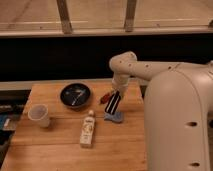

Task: Place the eraser in the ceramic cup

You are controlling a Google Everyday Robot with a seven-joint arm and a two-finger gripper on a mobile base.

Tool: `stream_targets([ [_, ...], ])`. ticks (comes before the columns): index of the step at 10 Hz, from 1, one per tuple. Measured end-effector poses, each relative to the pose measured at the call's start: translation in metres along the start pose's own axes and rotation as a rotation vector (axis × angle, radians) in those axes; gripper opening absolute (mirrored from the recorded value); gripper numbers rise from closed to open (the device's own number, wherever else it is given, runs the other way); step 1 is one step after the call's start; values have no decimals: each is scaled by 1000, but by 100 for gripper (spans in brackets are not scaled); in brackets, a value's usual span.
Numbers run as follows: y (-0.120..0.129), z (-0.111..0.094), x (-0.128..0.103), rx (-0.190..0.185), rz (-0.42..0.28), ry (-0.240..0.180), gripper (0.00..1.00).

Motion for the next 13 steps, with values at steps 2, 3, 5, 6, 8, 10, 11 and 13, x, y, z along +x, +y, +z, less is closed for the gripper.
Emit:
stream_targets([
  [2, 13, -49, -8, -13, -40, -87, 0],
  [3, 25, -64, -9, -20, -67, -119, 0],
  [5, 71, -90, -1, -41, -156, -187, 0],
  [6, 93, -98, 6, -55, -192, -208, 0],
  [8, 144, -110, 34, -86, -286, -238, 0],
  [10, 174, -112, 61, -106, -353, -241, 0],
  [11, 170, -111, 59, -101, -347, -241, 0],
  [13, 170, -112, 58, -100, -346, -242, 0],
])
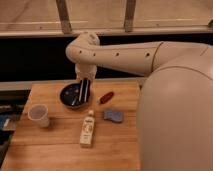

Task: Place the eraser in the ceramic cup

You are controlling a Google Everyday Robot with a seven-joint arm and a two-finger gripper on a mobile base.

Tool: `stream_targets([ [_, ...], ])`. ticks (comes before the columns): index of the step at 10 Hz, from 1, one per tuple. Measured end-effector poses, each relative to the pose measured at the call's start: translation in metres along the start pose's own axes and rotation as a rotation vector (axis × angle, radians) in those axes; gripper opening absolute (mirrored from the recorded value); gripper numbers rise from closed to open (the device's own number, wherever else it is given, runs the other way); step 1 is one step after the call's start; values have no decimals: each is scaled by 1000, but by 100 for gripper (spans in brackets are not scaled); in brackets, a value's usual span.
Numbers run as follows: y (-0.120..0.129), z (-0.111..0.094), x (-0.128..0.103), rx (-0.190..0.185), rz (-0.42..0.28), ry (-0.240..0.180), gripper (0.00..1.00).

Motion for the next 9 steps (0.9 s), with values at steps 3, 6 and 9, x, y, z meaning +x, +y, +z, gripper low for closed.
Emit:
stream_targets([
  [3, -1, 0, 0, 0, 1, 0, 0],
  [6, 3, 1, 1, -3, -4, 2, 0],
  [9, 3, 1, 1, -3, -3, 2, 0],
])
